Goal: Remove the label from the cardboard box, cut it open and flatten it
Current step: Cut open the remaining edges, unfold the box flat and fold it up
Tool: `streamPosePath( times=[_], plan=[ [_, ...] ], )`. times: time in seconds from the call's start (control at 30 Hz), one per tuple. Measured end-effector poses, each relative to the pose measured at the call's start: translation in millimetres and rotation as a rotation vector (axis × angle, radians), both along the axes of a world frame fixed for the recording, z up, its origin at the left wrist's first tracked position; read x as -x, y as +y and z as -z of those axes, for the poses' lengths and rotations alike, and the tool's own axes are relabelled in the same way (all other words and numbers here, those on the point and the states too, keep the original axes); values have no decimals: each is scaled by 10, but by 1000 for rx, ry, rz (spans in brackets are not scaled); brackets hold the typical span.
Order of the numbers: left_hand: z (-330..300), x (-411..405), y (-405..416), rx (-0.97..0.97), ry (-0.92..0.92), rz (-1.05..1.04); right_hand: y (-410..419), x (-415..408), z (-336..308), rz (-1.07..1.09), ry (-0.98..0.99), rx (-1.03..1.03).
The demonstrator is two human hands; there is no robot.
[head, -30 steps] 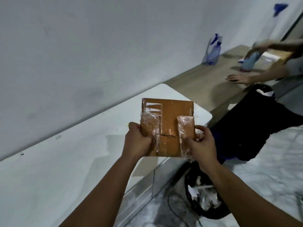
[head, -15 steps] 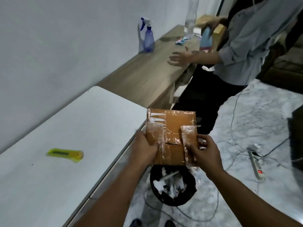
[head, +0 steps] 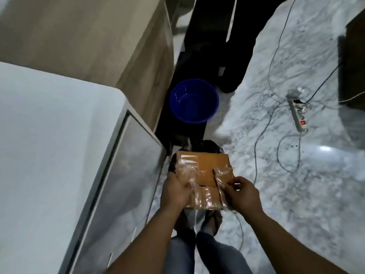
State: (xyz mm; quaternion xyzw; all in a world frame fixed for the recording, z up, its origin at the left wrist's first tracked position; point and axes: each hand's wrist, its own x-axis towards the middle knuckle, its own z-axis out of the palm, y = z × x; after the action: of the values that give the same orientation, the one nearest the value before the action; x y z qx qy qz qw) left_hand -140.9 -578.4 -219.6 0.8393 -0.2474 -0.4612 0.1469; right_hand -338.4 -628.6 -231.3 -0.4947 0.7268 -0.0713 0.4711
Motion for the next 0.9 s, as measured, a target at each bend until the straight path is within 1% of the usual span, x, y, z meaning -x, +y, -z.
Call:
streamPosePath(
  times=[0.1,0.2,0.33,0.43,0.57,0.63,0.7,0.83,0.9],
  plan=[
    [573,-9,-52,-63,7,20,-15,-7,558,-38,64,-57],
    [1141,-33,-127,-117,-8,28,-102,-43,1091,-123,103,-46],
    [1730,-42,-201,-99,-95,124,-185,-92,1707,-250,148,-7],
    [2023,-13,-258,-77,-163,221,-231,-120,2061,-371,251,-1],
    [2381,13,-243,-136,-251,300,-289,-162,2225,-512,304,36],
    [2501,14,-193,-169,-293,365,-276,-142,2315,-590,312,-11],
    [2569,24,-157,-158,-341,449,-262,-156,2372,-666,320,-58],
    [2652,44,-198,-79,-380,513,-289,-276,2474,-659,293,-71],
    [2692,43,-244,-78,-407,540,-304,-305,2513,-637,285,-100]
  ],
)
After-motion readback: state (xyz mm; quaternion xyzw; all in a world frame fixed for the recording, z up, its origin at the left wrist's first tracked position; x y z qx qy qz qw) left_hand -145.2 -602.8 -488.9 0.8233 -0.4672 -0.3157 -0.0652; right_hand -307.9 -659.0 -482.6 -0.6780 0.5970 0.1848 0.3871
